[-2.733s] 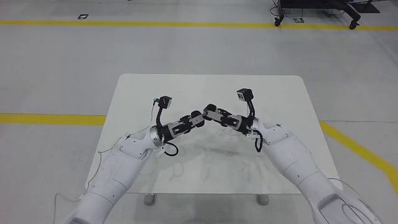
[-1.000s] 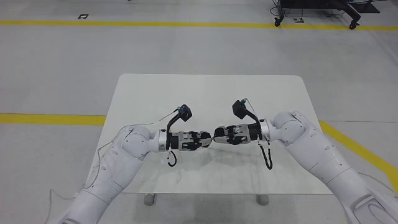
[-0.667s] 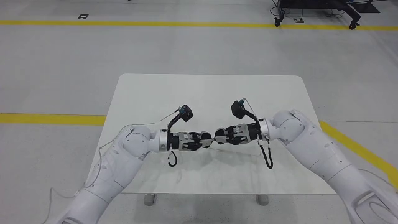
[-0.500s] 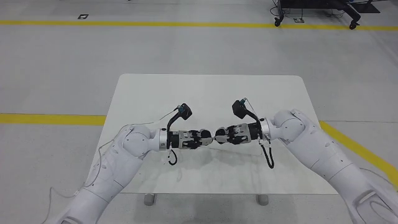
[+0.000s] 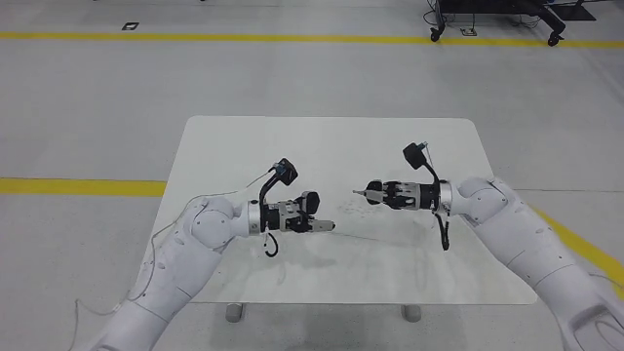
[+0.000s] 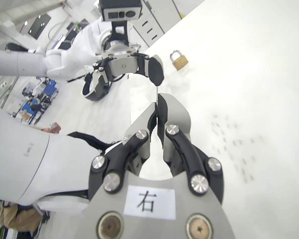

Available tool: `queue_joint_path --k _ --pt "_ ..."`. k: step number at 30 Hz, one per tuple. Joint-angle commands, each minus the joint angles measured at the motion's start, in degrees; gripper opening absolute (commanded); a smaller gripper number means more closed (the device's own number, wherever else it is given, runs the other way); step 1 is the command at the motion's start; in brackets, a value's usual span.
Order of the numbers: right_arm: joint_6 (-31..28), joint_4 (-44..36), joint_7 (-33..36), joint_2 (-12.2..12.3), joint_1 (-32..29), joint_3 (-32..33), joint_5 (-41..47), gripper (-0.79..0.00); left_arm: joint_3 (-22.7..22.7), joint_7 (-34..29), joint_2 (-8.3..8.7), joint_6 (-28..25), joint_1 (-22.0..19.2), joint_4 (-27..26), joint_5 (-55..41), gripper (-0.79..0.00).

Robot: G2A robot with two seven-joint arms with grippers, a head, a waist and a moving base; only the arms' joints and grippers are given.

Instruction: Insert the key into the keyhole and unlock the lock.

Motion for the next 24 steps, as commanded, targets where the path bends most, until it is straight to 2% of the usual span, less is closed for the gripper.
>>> queue_joint_path --k 1,5,8,17,21,24 --pt "0.3 0.2 -1.5 0.2 -0.7 1.0 -0.4 -0.785 -1.0 2.9 0.25 0.5 1.1 -1.5 2.5 0.0" --pt "0.2 0.0 -3.9 0.6 -2.4 2.5 -0.3 -0.785 -4.1 7.1 1.1 4.3 4.5 -8.6 7.7 0.0" --pt "0.2 0.0 -3.9 0.6 -2.4 2.5 -0.3 -0.785 -7.9 7.5 2.15 11.6 8.6 -16.6 10.7 0.0" --pt "0.2 0.0 -3.9 0.6 -2.4 2.5 -0.3 -0.785 -7.9 7.6 2.15 11.8 8.7 -16.4 10.9 0.0" --pt "0.2 0.0 -3.9 0.6 -2.4 2.5 -0.3 -0.785 -10.4 14.2 2.47 21.3 10.2 -15.6 22.0 0.0" --pt "0.2 0.0 -3.9 0.6 -2.4 2.5 -0.3 -0.785 -13.2 16.0 3.19 27.1 13.1 -18.1 29.6 0.0"
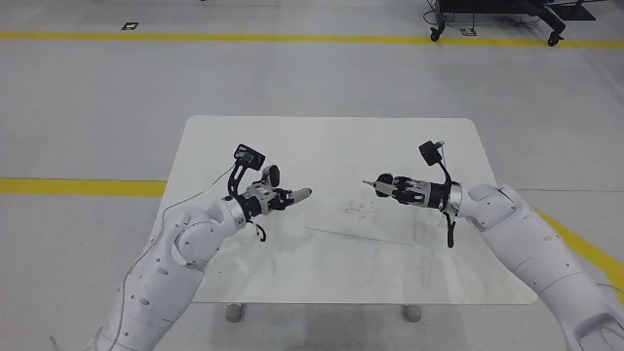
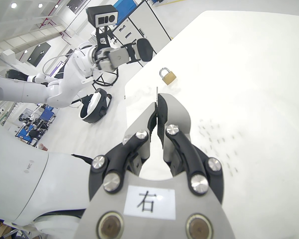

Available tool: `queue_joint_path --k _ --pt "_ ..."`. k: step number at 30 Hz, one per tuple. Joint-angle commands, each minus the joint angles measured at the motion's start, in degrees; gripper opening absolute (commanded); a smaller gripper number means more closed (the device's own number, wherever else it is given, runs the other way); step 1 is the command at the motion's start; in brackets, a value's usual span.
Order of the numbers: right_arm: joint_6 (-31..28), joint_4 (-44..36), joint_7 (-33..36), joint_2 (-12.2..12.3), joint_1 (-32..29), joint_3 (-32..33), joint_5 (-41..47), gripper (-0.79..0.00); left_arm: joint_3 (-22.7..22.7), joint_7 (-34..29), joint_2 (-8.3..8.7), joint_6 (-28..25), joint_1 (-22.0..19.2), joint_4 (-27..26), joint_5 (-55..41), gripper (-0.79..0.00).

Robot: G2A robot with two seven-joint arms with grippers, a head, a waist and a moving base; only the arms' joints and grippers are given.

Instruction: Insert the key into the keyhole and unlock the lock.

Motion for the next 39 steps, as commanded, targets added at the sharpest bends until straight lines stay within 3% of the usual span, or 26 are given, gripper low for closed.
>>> queue_joint_path --k 1,6,8,11,16,21,29,33,35,39 --pt "0.0 0.0 0.0 0.0 0.0 0.0 0.0 -0.785 -2.1 0.1 0.5 3.8 2.3 -2.2 4.4 0.0" --pt "0.0 0.0 0.0 0.0 0.0 0.0 0.0 -0.785 -3.7 -5.1 1.16 13.8 5.4 -6.8 15.4 0.0" --pt "0.0 0.0 0.0 0.0 0.0 0.0 0.0 -0.785 -2.5 -7.4 0.96 15.2 4.9 -6.1 15.8 -0.08" --pt "0.0 0.0 0.0 0.0 0.0 0.0 0.0 -0.785 0.1 -10.1 0.38 16.5 2.5 -3.4 15.9 -0.089" --pt "0.0 0.0 0.0 0.0 0.0 0.0 0.0 -0.785 4.0 -12.4 -0.71 19.9 -1.4 0.4 17.4 -0.308" --pt "0.0 0.0 0.0 0.0 0.0 0.0 0.0 -0.785 7.3 -16.1 -1.51 21.5 -3.9 2.9 19.4 -0.385" --pt "0.0 0.0 0.0 0.0 0.0 0.0 0.0 -0.785 8.6 -19.6 -1.92 25.2 -4.2 1.8 23.5 -0.397" --pt "0.0 0.0 0.0 0.0 0.0 0.0 0.0 -0.785 8.3 -22.2 -1.88 25.8 -3.5 0.4 24.5 -0.32" --pt "0.0 0.0 0.0 0.0 0.0 0.0 0.0 -0.785 8.1 -22.7 -1.87 25.7 -3.3 0.0 24.9 -0.394" --pt "0.0 0.0 0.0 0.0 0.0 0.0 0.0 -0.785 8.1 -22.7 -1.99 25.4 -3.3 0.5 25.4 -0.443"
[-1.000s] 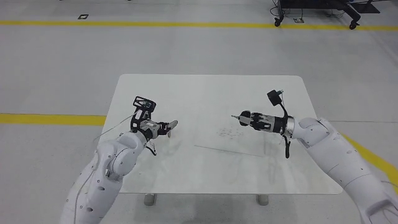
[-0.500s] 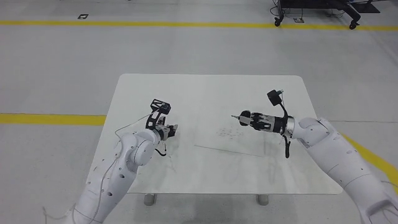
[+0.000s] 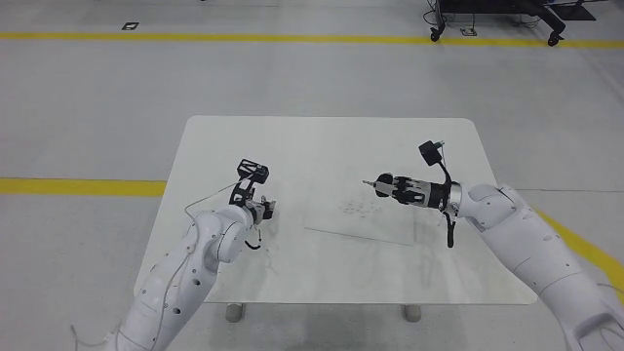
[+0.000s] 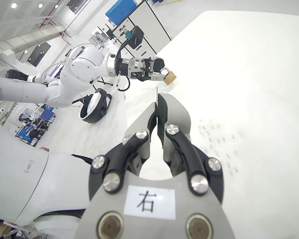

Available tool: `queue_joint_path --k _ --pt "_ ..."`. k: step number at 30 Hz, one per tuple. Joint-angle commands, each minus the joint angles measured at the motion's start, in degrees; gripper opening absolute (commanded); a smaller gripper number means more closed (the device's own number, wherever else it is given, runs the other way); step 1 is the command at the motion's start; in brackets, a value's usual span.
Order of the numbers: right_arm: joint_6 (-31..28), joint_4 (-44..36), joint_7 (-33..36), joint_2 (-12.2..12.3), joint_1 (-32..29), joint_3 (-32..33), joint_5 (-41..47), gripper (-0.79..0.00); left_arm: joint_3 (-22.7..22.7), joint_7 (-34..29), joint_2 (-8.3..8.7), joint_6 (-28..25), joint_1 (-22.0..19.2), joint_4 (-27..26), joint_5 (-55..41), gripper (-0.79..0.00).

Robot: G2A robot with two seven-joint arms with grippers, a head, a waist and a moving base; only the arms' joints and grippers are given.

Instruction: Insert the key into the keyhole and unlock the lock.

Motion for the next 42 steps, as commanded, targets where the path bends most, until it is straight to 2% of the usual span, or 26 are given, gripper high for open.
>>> queue_joint_path --k 1,4,5,7,20,27,33,42 --pt "0.0 0.0 0.0 0.0 0.0 0.0 0.0 -0.785 0.1 0.2 -0.12 -0.2 -0.2 0.5 0.1 -0.446" --pt "0.0 0.0 0.0 0.0 0.0 0.0 0.0 -0.785 0.5 0.5 -0.38 -0.5 -0.6 1.2 -0.2 -0.508" --pt "0.0 0.0 0.0 0.0 0.0 0.0 0.0 -0.785 0.7 0.5 -0.47 -0.6 -0.8 1.4 -0.1 -0.557" --pt "0.0 0.0 0.0 0.0 0.0 0.0 0.0 -0.785 1.1 0.5 -0.67 -0.6 -1.1 1.9 -0.1 -0.785" --pt "0.0 0.0 0.0 0.0 0.0 0.0 0.0 -0.785 1.4 0.2 -1.29 -1.4 -1.8 2.7 0.6 -0.785" --pt "0.0 0.0 0.0 0.0 0.0 0.0 0.0 -0.785 -3.1 8.8 -0.97 -5.1 0.4 1.9 -4.8 -0.785" --pt "0.0 0.0 0.0 0.0 0.0 0.0 0.0 -0.785 -7.8 23.9 -0.28 -11.7 4.8 0.1 -7.1 -0.785" --pt "0.0 0.0 0.0 0.0 0.0 0.0 0.0 -0.785 -8.1 24.4 -0.25 -12.1 5.0 0.1 -7.5 -0.785"
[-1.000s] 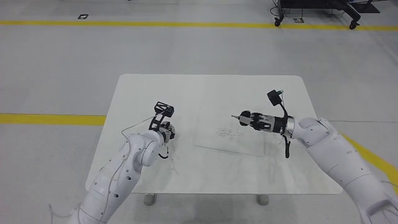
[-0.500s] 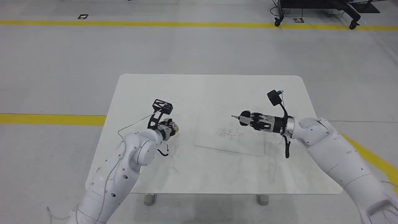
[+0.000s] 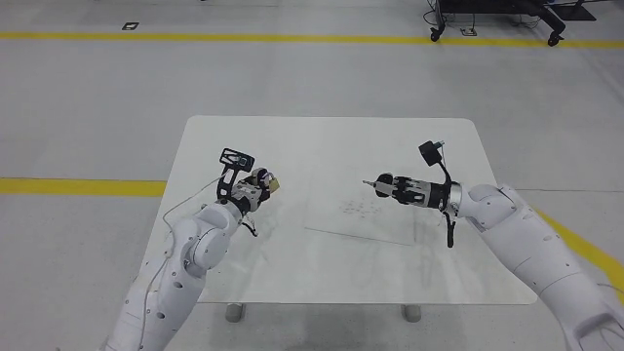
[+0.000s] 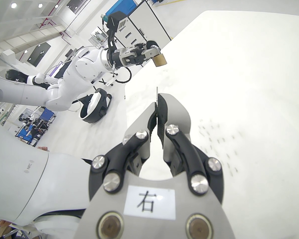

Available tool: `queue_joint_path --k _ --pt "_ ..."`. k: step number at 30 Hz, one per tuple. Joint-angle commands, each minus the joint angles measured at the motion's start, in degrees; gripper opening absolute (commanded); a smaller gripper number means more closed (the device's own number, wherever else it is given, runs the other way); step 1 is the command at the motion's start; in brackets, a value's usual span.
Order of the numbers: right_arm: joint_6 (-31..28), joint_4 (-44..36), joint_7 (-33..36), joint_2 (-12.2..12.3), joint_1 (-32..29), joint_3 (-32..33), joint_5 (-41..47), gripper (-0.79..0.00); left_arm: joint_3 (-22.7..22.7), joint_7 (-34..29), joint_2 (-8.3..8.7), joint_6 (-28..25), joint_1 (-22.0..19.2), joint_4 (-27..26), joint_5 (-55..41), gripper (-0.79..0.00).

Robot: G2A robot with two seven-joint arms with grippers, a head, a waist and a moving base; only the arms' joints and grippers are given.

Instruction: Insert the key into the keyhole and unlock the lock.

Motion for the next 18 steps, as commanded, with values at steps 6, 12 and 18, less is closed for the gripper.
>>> queue_joint_path --k 6,12,18 --pt "0.0 0.0 0.0 0.0 0.0 0.0 0.0 -0.785 -1.8 0.2 -0.97 -6.1 -0.8 5.2 -23.0 -0.785" --pt "0.0 0.0 0.0 0.0 0.0 0.0 0.0 -0.785 0.3 -5.8 -3.16 -13.0 -9.7 21.7 -49.9 -0.785" --pt "0.0 0.0 0.0 0.0 0.0 0.0 0.0 -0.785 4.8 -15.1 -6.14 -11.8 -20.7 36.6 -66.8 -0.785"
